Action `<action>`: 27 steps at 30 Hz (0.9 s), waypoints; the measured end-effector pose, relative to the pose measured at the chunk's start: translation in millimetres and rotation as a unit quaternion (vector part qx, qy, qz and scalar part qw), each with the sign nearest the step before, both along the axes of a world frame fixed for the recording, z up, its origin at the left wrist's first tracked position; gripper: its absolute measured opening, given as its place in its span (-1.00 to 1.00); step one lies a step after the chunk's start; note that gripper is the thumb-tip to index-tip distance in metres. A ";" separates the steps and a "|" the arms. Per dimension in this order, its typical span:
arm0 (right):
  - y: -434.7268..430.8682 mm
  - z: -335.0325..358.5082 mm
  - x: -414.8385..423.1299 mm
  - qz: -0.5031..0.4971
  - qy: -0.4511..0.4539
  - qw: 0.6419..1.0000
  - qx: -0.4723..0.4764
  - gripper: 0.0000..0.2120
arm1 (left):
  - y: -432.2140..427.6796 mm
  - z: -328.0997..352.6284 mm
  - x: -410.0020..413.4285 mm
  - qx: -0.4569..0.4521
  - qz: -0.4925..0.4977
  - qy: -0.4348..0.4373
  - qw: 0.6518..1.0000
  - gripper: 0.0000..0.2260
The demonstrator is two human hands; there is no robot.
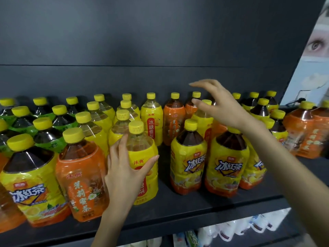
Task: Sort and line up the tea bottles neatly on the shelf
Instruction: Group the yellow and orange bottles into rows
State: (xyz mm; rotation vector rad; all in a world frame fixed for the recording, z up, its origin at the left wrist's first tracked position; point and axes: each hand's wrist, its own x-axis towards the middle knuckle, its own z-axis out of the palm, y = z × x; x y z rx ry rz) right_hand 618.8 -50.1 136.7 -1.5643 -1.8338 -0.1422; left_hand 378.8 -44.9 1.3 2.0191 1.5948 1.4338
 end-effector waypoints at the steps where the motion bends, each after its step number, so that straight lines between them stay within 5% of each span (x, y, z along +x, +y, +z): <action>1: 13.8 2.7 9.2 -0.004 -0.025 0.999 -0.032 -0.59 | -0.3 0.3 0.0 -0.001 0.001 0.000 1.000 -0.15; 10: 69.5 -4.1 57.9 -0.065 -0.135 0.961 -0.231 -0.53 | 1.2 -0.2 -0.9 -0.001 0.002 0.000 1.000 -0.15; 20: 91.8 8.5 55.9 -0.018 -0.167 0.953 -0.253 -0.82 | 3.0 -1.8 -0.1 0.007 0.000 0.002 1.000 -0.16; 27: 105.9 3.4 22.0 0.023 -0.120 0.963 -0.239 -0.83 | 4.1 -2.7 0.9 0.015 -0.002 0.000 1.000 -0.19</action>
